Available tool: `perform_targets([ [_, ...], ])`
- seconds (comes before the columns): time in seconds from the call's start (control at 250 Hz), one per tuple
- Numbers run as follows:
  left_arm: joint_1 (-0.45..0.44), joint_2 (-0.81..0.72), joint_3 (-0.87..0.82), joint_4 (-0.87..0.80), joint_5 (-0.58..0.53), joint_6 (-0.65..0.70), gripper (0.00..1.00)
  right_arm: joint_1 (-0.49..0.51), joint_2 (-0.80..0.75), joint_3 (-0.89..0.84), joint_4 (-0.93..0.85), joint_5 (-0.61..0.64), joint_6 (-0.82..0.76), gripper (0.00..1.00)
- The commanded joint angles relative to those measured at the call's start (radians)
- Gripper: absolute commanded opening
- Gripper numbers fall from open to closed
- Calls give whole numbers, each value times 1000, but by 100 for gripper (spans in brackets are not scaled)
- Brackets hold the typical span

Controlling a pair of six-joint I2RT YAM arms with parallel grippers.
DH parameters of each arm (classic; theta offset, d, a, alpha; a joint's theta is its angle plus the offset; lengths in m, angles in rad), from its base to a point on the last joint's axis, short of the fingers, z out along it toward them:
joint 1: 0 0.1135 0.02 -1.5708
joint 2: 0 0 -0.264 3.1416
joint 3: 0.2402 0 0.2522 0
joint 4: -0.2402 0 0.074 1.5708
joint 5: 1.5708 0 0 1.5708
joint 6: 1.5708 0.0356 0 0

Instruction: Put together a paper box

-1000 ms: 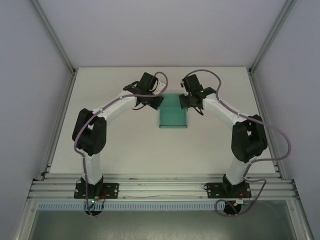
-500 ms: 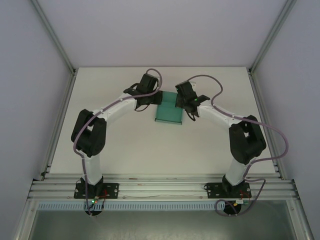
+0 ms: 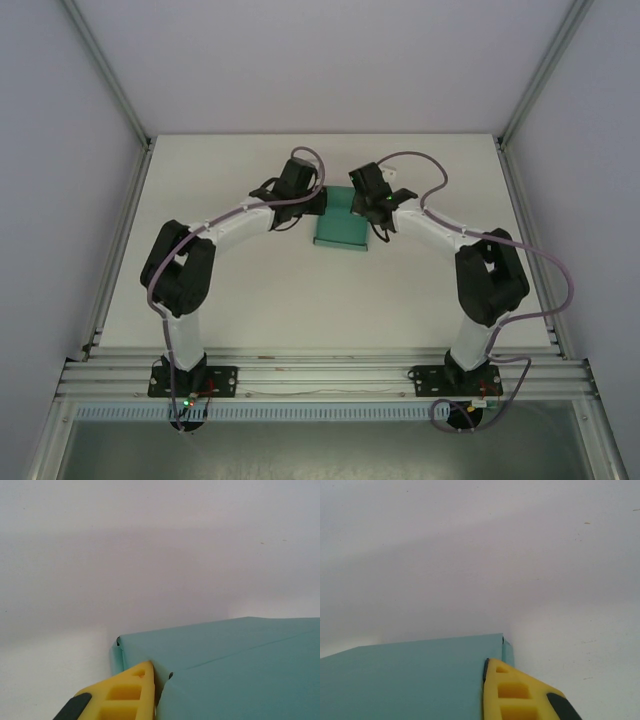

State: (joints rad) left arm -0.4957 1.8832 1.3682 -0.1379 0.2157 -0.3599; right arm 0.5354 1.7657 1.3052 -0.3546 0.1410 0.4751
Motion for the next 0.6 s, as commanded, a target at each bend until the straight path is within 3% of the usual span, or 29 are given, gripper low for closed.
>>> perform_targets([
  [0.0,2,-5,-55,-45,14,-61,10,-4,9,0,97,-18,164,0],
  [0.256,1,-24,-83,-32,-4,-81,10,-8,56,143,-8,-48,195,0],
  [0.456,0,-35,-115,-12,13,-88,10,-3,53,49,69,-43,194,0],
  [0.596,-3,-67,-201,49,34,-73,9,25,18,-78,200,-21,57,0],
])
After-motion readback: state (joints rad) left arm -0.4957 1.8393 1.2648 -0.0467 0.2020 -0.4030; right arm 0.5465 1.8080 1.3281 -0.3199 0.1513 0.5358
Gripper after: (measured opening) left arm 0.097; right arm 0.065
